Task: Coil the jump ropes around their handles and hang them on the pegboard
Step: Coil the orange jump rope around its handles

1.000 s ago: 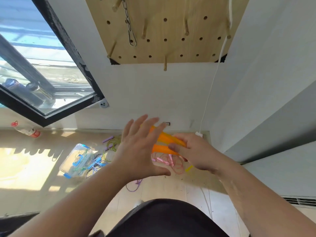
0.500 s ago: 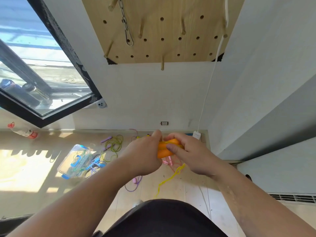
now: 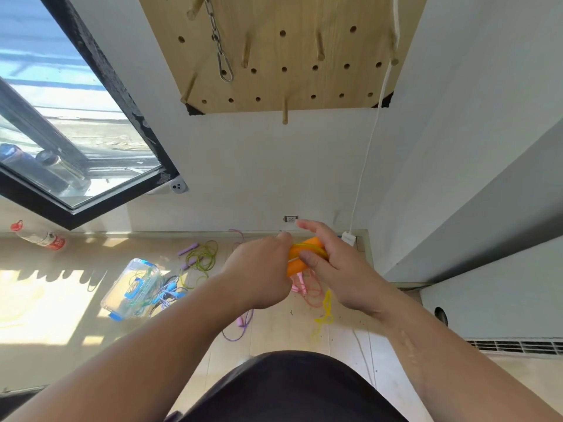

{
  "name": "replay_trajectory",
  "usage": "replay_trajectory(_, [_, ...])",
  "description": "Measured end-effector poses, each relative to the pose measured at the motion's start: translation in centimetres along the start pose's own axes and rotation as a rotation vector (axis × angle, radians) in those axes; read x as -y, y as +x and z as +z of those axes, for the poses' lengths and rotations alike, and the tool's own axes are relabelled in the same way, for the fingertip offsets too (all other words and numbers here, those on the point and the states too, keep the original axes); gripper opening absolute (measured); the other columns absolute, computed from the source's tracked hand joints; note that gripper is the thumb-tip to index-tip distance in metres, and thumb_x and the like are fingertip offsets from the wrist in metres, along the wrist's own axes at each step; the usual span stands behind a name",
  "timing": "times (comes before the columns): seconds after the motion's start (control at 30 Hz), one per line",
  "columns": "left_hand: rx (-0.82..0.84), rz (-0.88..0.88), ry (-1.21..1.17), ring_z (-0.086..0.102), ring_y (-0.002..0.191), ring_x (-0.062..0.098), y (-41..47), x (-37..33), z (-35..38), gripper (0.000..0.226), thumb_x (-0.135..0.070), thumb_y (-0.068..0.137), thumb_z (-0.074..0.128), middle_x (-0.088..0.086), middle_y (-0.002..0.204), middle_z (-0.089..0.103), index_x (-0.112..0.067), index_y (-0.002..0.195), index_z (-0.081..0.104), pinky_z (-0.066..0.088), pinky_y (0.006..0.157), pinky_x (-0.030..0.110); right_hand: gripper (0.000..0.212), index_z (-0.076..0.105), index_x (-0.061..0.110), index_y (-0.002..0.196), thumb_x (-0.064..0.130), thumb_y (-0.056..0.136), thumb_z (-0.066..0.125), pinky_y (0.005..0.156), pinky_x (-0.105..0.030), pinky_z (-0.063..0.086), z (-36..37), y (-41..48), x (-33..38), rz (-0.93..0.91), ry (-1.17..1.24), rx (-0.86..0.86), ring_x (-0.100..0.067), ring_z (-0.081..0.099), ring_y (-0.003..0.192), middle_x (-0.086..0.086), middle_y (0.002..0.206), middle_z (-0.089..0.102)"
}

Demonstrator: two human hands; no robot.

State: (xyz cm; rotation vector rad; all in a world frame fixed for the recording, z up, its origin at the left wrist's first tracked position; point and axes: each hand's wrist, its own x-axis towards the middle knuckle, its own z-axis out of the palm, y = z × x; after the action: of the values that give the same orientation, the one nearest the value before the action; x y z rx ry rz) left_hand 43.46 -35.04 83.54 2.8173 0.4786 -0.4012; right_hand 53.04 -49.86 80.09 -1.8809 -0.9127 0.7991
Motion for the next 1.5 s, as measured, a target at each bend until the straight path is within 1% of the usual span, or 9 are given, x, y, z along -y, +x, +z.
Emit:
replay_trajectory(0.2, [0.000,-0.083,0.002,0.053,0.077,0.025,0.4,1.2,-0.1,0.021,-0.020,0.084,0.059,-0.004,0.081,0.048,-0.021,0.091,0.040,0.037,0.061,0.033,0.042,0.046,0.040,0.142,0.043,0.101,0.054,0.063,-0.022,0.039,-1.3,0.1,-0.2,0.038,-0.117,-0.015,0.000,0.050,0.059,0.016,0.064,0.052])
replay_trajectory(0.27, [0.025,-0.102,-0.019,0.053,0.075,0.023,0.4,1.7,0.1,0.021,-0.019,0.083,0.060,-0.004,0.080,0.049,-0.022,0.087,0.039,0.035,0.058,0.032,0.017,0.063,0.037,0.111,0.046,0.102,0.051,0.060,-0.027,0.037,-2.1,-0.2,0.3,0.034,-0.336,-0.002,-0.004,0.049,0.057,0.012,0.062,0.051])
replay_trajectory(0.33, [0.041,-0.105,-0.056,0.053,0.074,0.022,0.5,1.7,0.1,0.021,-0.017,0.083,0.059,-0.003,0.082,0.052,-0.021,0.094,0.042,0.033,0.054,0.032,0.035,0.061,0.024,0.081,0.048,0.102,0.049,0.060,-0.036,0.040,-2.4,-0.4,0.6,0.008,-0.506,-0.005,-0.010,0.051,0.062,0.005,0.063,0.055])
replay_trajectory(0.4, [0.043,-0.107,-0.128,0.053,0.071,0.021,0.6,1.7,-0.1,0.029,-0.015,0.082,0.060,-0.001,0.083,0.055,-0.022,0.104,0.043,0.033,0.053,0.031,0.042,0.058,0.019,0.075,0.047,0.103,0.045,0.062,-0.038,0.039,-2.6,-0.4,0.8,-0.011,-0.598,-0.008,-0.016,0.051,0.065,0.001,0.067,0.056])
replay_trajectory(0.7, [0.106,-0.066,-0.261,0.049,0.060,0.018,0.7,1.3,-1.0,0.016,-0.017,0.076,0.068,0.000,0.072,0.053,-0.019,0.080,0.053,0.039,0.058,0.029,0.033,0.044,0.032,0.073,0.044,0.104,0.041,0.058,-0.029,0.029,-3.5,-1.7,-0.4,-0.114,-0.521,-0.038,-0.008,0.045,0.065,0.009,0.066,0.048])
replay_trajectory(0.97, [0.250,0.100,-0.478,0.063,0.053,0.010,-0.6,1.4,-3.7,0.018,-0.007,0.074,0.069,-0.004,0.056,0.059,-0.017,0.073,0.053,0.048,0.053,0.026,0.018,0.060,0.031,0.088,0.036,0.104,0.052,0.064,-0.029,0.039,-4.9,-2.1,-2.4,-0.101,-0.386,0.144,-0.010,0.053,0.076,0.013,0.080,0.056])
replay_trajectory(1.13, [0.456,0.246,-0.297,0.051,0.047,0.005,-0.8,0.1,-3.4,0.020,-0.009,0.074,0.069,-0.003,0.059,0.053,-0.013,0.074,0.050,0.038,0.049,0.019,0.012,0.062,0.018,0.093,0.022,0.101,0.053,0.074,-0.035,0.045,-4.7,-0.2,-1.2,-0.129,-0.519,0.384,-0.013,0.055,0.081,0.008,0.088,0.058])
replay_trajectory(1.33, [0.484,0.292,-0.032,0.037,0.058,0.019,-0.8,-0.6,-2.4,0.019,-0.015,0.075,0.065,0.006,0.069,0.042,-0.008,0.081,0.048,0.031,0.053,0.035,0.017,0.070,0.024,0.104,0.019,0.095,0.057,0.078,-0.035,0.049,-4.9,3.4,2.9,-0.127,-0.757,0.586,-0.018,0.059,0.089,0.006,0.096,0.067])
replay_trajectory(1.5, [0.429,0.222,0.179,0.048,0.062,0.023,-0.4,-0.7,-2.1,0.011,-0.013,0.078,0.059,0.009,0.077,0.054,-0.007,0.087,0.055,0.036,0.052,0.031,0.011,0.062,0.027,0.087,0.026,0.097,0.060,0.061,-0.030,0.039,-5.1,4.7,5.6,-0.166,-0.897,0.562,-0.019,0.055,0.076,0.007,0.077,0.058])
